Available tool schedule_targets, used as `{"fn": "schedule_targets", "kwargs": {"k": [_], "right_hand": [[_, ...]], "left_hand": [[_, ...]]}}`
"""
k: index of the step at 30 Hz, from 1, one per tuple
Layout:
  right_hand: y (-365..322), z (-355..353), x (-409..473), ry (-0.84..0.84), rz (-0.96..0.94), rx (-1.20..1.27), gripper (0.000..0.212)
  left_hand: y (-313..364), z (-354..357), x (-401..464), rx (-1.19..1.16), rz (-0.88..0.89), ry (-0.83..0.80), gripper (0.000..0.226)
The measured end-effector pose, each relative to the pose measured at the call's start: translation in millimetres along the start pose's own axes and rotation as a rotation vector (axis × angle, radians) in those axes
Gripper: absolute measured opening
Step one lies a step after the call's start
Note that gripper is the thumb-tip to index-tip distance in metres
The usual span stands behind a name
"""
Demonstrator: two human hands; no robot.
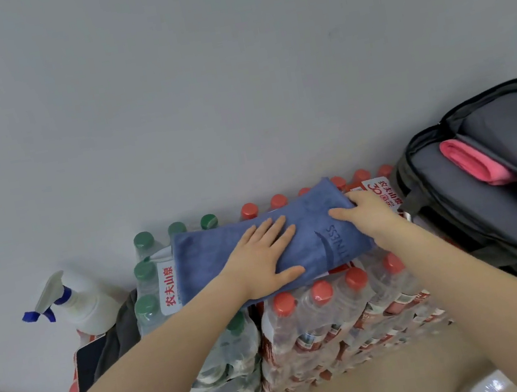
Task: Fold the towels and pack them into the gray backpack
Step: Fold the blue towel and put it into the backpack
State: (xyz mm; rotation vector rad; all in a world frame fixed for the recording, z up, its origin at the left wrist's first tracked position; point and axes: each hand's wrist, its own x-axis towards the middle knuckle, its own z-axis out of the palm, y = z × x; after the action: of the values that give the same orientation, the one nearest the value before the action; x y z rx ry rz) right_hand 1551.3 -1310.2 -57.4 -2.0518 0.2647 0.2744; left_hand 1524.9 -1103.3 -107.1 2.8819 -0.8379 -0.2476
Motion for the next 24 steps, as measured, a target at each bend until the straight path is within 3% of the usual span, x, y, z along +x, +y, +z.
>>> {"fn": "schedule_targets", "kwargs": {"k": [2,6,9,12,14,17,21,24], "right_hand": [[7,-14,9,0.077,-0.036,-0.199,0.013],[4,-36,13,0.200,-0.117,-0.597,0.023],[-11,-31,3,0.140,-0.194,-0.726,0.021],[-21,-8,-7,-0.016,-0.263,-0.771,0.015],[-23,8,-8,-0.036,-0.326,-0.733,0.010],[-23,32,-6,-0.036,-0.325,-0.673,0.018],[-15,60,-7,-0.020,-0.280,-0.758,0.022],[-15,72,-10,-0.005,-0.297,-0.839,0.027]], "left_hand": [[9,2,14,0.002,0.035,-0.015,0.083],[31,3,46,0.016,0.023,-0.031,0.094],[34,2,59,0.021,0.011,-0.045,0.100],[19,-4,55,-0.122,0.115,-0.021,0.098],[5,-10,46,-0.322,0.130,0.123,0.087],[-20,-13,32,-0.375,-0.025,0.312,0.077],[-48,-14,26,-0.465,-0.208,0.249,0.070],[-65,-12,26,-0.356,-0.232,0.185,0.060]]}}
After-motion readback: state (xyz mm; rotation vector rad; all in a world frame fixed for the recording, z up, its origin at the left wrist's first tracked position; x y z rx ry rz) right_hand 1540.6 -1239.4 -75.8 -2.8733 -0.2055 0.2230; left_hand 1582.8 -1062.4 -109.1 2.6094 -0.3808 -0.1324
